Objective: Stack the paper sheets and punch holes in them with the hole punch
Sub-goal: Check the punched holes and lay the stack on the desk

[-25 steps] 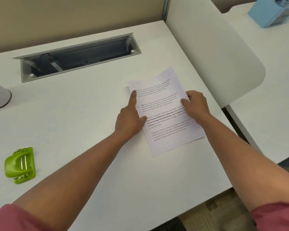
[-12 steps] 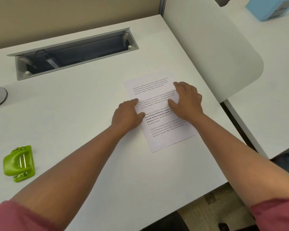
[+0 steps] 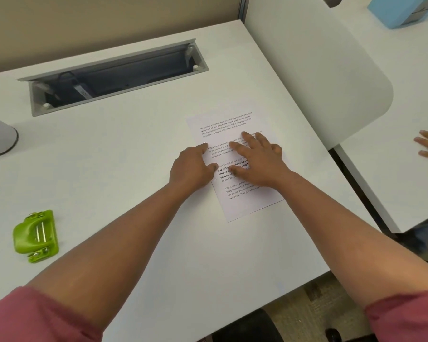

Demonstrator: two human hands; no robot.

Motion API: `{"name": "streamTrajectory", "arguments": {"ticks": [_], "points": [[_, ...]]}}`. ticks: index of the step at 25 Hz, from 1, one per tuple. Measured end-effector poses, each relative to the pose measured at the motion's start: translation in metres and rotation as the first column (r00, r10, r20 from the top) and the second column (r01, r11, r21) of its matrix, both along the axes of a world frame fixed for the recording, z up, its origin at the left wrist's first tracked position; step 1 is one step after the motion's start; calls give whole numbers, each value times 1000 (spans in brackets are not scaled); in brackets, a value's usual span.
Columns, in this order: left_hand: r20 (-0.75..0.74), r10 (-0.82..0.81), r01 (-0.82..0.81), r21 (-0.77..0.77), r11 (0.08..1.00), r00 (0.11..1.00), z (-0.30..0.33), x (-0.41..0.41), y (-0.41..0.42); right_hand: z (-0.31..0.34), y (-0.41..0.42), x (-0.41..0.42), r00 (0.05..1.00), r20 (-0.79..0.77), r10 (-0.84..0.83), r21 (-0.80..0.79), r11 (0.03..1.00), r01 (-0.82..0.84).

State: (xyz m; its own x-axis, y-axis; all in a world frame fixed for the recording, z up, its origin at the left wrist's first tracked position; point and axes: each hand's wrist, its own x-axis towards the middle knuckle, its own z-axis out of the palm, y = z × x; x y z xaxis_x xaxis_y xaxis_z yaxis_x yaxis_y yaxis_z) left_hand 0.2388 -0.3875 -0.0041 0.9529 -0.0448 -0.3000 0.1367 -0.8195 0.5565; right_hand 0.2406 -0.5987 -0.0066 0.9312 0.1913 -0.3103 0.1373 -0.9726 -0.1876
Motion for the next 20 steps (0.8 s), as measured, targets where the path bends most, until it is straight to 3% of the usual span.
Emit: {"name": "streamTrajectory", "arguments": {"ticks": [4, 12, 20], "points": [[9, -4, 4, -17, 1000, 1000, 5, -2, 0, 3, 2, 0, 1000, -5, -5, 7, 1000, 5], [15, 142, -136, -186, 973, 990, 18, -24, 19, 17, 11, -11, 998, 56, -36, 55, 998, 33], [39, 268, -260, -146, 955, 963, 47, -79, 133, 34, 147, -44, 979, 55, 196, 184, 962, -203]]}}
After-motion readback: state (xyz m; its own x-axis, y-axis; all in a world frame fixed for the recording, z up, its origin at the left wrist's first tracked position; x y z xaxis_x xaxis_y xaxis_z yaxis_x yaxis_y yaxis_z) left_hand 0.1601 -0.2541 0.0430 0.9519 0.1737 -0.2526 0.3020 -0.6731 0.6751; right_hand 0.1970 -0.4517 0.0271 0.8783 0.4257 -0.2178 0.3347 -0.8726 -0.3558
